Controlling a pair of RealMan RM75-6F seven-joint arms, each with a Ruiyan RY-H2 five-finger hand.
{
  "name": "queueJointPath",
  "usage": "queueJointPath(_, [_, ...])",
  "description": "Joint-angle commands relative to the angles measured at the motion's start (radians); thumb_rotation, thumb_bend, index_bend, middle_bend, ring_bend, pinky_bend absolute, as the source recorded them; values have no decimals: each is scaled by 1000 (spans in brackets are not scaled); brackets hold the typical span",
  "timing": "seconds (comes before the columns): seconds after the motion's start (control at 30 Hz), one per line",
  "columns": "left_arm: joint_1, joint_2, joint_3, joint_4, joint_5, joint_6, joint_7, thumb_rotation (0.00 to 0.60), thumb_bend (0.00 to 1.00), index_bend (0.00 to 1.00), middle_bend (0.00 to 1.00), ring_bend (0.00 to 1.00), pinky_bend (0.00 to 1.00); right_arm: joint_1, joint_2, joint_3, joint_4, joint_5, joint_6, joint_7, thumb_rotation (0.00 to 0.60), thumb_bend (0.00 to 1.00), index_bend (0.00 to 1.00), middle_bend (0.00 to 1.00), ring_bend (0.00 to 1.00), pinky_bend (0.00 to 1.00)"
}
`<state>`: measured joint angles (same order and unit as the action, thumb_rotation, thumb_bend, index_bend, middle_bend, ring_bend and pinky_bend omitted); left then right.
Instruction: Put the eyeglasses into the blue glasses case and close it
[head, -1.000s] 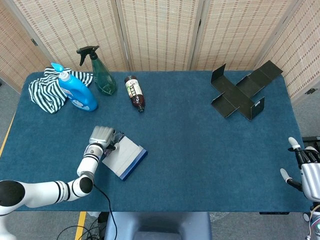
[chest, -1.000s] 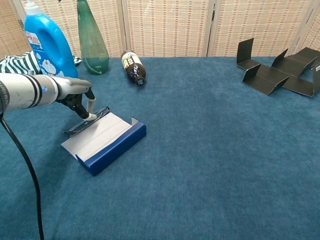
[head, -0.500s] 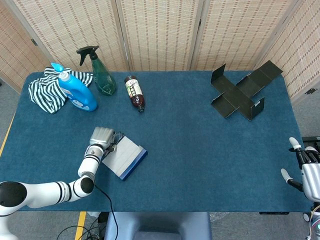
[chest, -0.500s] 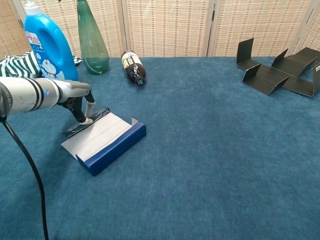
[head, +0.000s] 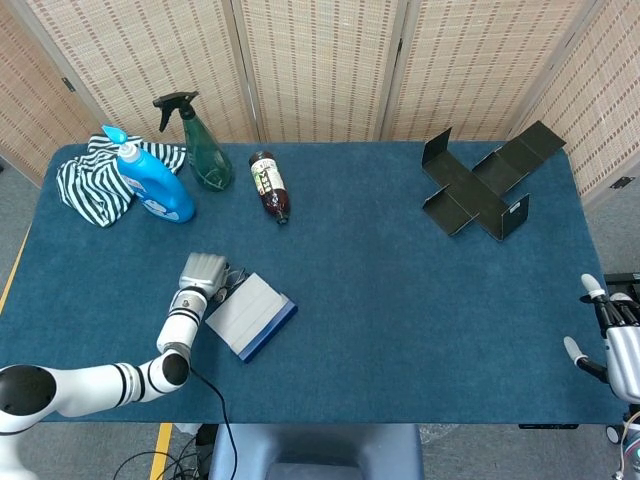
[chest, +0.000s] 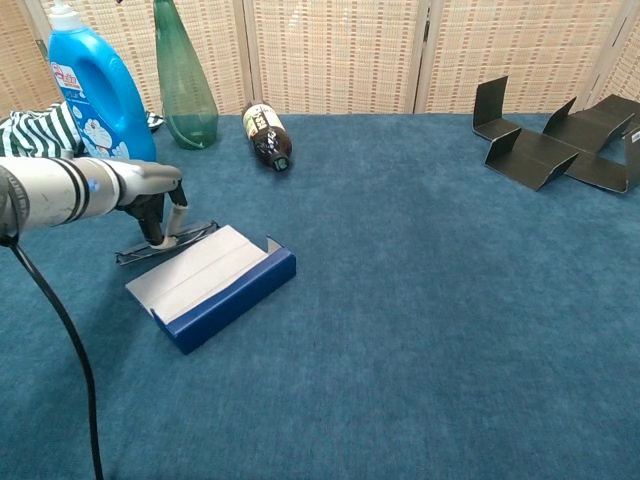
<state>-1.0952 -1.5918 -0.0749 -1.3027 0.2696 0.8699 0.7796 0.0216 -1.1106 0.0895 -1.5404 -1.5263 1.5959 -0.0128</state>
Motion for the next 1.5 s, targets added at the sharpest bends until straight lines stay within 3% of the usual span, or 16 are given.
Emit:
queueJointPath(0.03, [6, 8, 0, -14, 16, 11, 0, 600, 426, 623, 1000, 967, 996, 0, 0, 0, 0, -1, 1, 0, 600, 270, 52, 313, 367, 254])
queueJointPath(0.57, [49, 99, -27, -273, 122, 101, -45, 600, 427, 628, 1000, 967, 999, 4, -3, 1, 2, -7, 0, 3, 600, 270, 52, 316, 370, 254])
queueJointPath(0.73, [53, 71, -36, -284, 148, 145, -51, 599, 428, 625, 1000, 968, 1000, 0, -2, 1, 5, -3, 1, 7, 600, 270, 52, 317, 370, 254])
queueJointPath(1.13, [42, 56, -49, -356, 91, 132, -37, 600, 427, 601, 1000, 971, 1000, 3, -7, 2, 16, 3, -8, 17, 600, 270, 52, 319, 372, 254])
queueJointPath(1.23, [32, 44, -49, -358, 76, 111, -35, 600, 426, 534, 1000, 975, 1000, 2, -7, 2, 19, 4, -7, 19, 600, 270, 52, 319, 373, 254])
queueJointPath(1.4, [18, 45, -51, -365, 54, 95, -33, 599, 417, 309, 1000, 975, 1000, -1, -7, 3, 22, 9, -6, 23, 600, 270, 52, 319, 376, 254])
queueJointPath(1.5, [20, 64, -56, -390, 72, 106, -43, 599, 406, 229, 1000, 975, 1000, 0, -8, 4, 24, 12, -8, 24, 600, 270, 51, 319, 378, 254])
